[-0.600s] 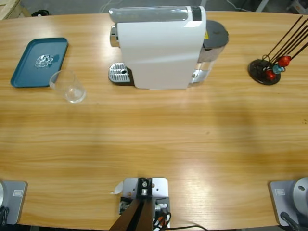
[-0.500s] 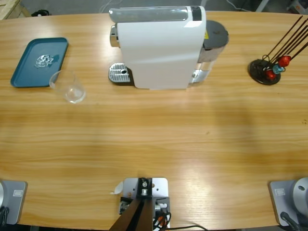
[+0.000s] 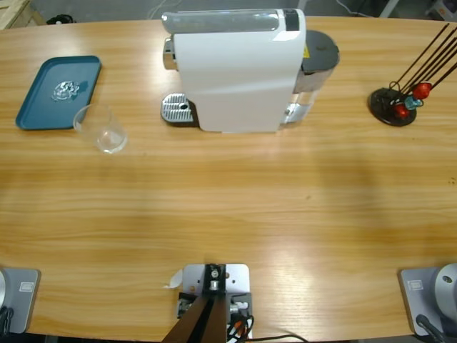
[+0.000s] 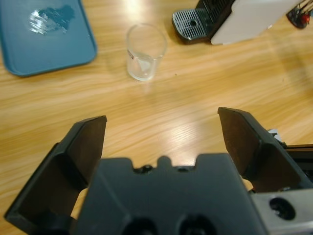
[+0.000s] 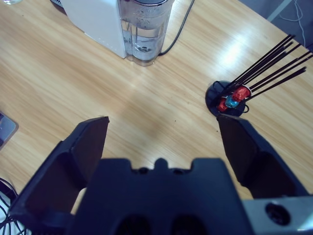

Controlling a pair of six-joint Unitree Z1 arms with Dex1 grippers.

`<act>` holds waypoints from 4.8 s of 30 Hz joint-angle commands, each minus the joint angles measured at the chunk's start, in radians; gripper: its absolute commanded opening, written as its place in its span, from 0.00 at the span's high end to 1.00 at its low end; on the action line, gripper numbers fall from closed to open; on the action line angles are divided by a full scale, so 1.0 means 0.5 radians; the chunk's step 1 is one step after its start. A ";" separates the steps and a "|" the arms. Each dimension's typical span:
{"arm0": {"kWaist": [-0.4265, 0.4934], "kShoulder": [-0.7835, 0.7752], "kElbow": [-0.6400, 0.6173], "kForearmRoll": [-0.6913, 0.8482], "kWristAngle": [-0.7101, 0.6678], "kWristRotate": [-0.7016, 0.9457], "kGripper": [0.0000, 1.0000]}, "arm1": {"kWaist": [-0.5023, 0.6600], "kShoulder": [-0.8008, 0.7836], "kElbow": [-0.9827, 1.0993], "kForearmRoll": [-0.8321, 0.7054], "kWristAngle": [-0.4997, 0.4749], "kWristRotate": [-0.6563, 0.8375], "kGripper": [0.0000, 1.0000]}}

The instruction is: Pour coffee

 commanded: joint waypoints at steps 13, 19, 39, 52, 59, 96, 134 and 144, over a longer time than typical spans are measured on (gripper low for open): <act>0.006 1.091 -0.553 -0.319 -0.100 -0.267 0.02 | -0.025 0.436 -0.139 0.065 -0.016 0.034 0.00; 0.150 1.539 -0.826 -0.671 -0.486 -0.521 0.03 | -0.031 0.440 -0.077 0.030 -0.019 0.061 0.00; 0.169 2.237 -1.345 -0.689 -0.944 -0.719 0.59 | -0.032 0.419 0.117 -0.078 -0.016 0.035 0.03; 0.172 2.089 -1.239 -0.662 -0.970 -0.781 0.66 | -0.031 0.401 0.141 -0.084 -0.014 0.035 0.05; 0.179 2.041 -1.174 -0.653 -0.967 -0.791 0.77 | -0.033 0.407 0.153 -0.096 -0.013 0.035 0.11; 0.187 2.020 -1.379 -0.702 -1.148 -0.839 1.00 | -0.033 0.441 0.160 -0.108 0.000 0.029 0.11; -0.418 1.294 -0.611 -0.695 0.297 0.629 0.09 | -1.100 0.394 0.531 -0.928 -0.144 0.157 0.12; -0.491 1.217 -0.479 -0.690 0.309 0.605 0.09 | -1.205 0.757 0.851 -1.626 -0.077 0.157 0.24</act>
